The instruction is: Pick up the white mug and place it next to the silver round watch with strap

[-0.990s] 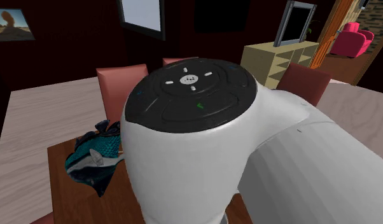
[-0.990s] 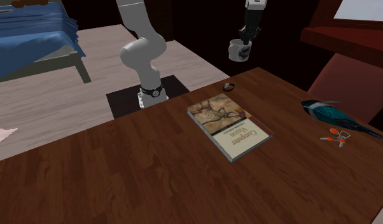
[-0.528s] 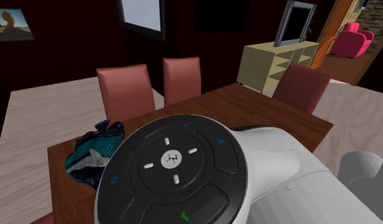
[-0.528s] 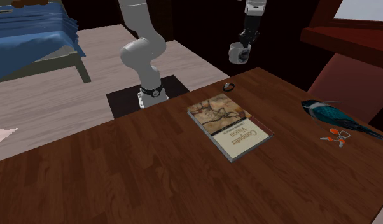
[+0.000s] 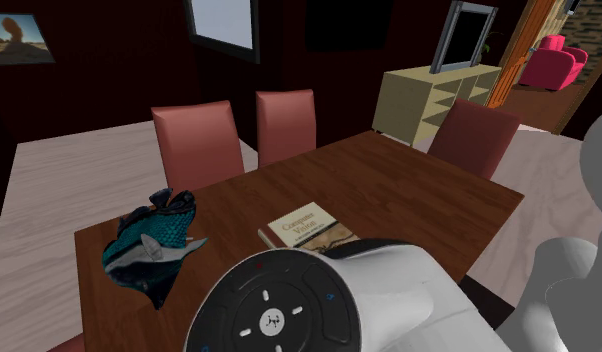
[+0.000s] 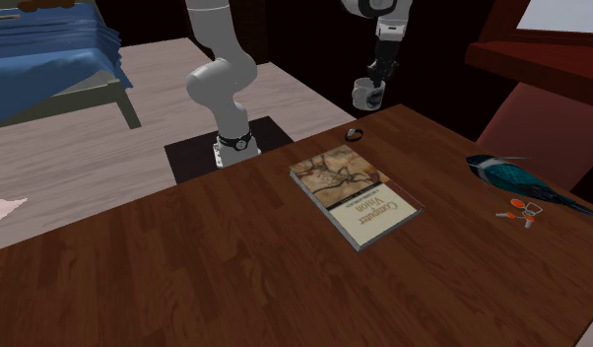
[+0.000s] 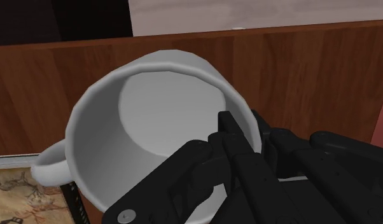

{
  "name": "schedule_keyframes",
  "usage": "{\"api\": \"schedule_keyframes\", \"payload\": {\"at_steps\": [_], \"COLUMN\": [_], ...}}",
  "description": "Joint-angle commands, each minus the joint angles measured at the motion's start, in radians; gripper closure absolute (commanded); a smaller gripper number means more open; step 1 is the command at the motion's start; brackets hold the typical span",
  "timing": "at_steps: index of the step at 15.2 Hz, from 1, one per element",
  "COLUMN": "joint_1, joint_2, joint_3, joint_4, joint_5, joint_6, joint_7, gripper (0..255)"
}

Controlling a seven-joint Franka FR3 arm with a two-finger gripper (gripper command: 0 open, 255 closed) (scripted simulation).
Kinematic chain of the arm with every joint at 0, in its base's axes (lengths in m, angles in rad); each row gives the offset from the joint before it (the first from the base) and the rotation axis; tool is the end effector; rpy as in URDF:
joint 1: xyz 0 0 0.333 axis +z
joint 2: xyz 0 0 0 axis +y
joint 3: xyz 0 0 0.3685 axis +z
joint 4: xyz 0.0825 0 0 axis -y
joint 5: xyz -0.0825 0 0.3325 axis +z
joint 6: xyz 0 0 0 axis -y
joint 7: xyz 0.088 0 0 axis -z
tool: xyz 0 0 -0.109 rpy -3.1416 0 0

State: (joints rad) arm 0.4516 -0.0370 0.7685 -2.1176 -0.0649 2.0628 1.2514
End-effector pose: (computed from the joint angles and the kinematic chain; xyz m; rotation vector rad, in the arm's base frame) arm 0.1668 0.4577 0.4986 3.0857 -0.0008 0.1057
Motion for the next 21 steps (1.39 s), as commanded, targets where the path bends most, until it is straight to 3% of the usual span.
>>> {"api": "schedule_keyframes", "payload": {"at_steps": [1, 13, 21], "joint_1": [0.001, 0.010, 0.011], "joint_2": [0.015, 0.121, 0.121], "joint_3": [0.003, 0.002, 0.002], "joint_4": [-0.016, -0.089, -0.089], "joint_5": [-0.013, -0.115, -0.115], "joint_6": [0.026, 0.169, 0.169], "joint_7": [0.012, 0.094, 0.094], "gripper": [255, 255, 255]}}
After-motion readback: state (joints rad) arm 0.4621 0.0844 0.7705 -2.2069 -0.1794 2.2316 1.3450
